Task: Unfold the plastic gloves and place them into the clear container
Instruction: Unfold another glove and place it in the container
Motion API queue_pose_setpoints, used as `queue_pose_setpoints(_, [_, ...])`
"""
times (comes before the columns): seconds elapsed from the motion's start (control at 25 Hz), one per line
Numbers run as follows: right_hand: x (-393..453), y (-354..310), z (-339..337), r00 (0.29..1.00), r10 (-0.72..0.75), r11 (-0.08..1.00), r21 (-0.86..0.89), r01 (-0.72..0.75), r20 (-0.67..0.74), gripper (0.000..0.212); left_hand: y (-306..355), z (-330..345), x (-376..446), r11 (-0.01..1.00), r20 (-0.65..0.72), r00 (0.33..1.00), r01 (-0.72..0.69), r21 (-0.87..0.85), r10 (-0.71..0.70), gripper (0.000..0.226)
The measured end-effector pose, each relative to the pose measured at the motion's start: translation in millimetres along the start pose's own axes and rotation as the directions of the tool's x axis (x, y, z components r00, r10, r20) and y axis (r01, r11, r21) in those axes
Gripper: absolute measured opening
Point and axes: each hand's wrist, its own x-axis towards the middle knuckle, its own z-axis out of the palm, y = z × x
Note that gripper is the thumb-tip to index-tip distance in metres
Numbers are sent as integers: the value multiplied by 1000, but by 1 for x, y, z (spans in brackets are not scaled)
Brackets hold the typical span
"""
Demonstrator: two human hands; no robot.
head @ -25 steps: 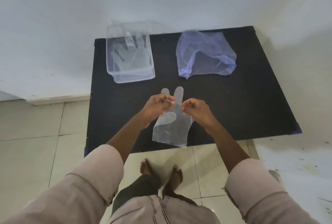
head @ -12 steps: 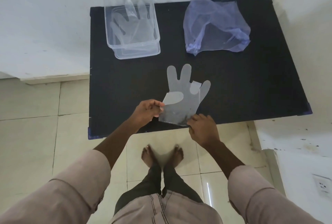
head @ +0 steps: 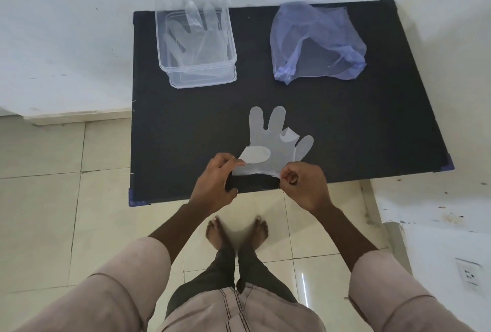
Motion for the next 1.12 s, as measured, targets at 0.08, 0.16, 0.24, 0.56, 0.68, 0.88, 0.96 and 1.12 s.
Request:
queue_pose_setpoints(0.08, [2,-4,-9,999,-18,997,73,21,-36,4,8,-1,3,999,-61,998,-7,-44,4,54])
queue_pose_setpoints(0.16, [2,-7,-19,998,-49,993,107,54,-49,4,16,-5,8,996,-99,995,-32,-79,24,38])
queue_pose_setpoints(0.24, [3,-8,-30,997,-50,988,142,57,-55,6,25,-15,16,990,-118,993,-43,-136,27,22])
queue_pose_setpoints(0.56, [15,-29,-59,999,37,970,240,-30,-25,39,64,-66,37,918,-153,978,71,-391,-141,4])
queue_pose_setpoints(0.68, [25,-54,-76,995,19,929,370,20,-101,8,76,-89,40,879,-171,968,82,-470,-182,3])
queue_pose_setpoints(0.88, [34,-88,-97,992,-1,877,476,60,-124,3,83,-126,43,810,-175,961,75,-582,-215,9])
queue_pose_setpoints(0.96, [35,-103,-101,990,2,843,533,76,-144,5,84,-141,41,794,-176,966,44,-607,-188,8])
queue_pose_setpoints(1.12, [39,-134,-116,988,39,750,658,72,-153,12,81,-172,41,782,-87,994,-5,-624,-63,17])
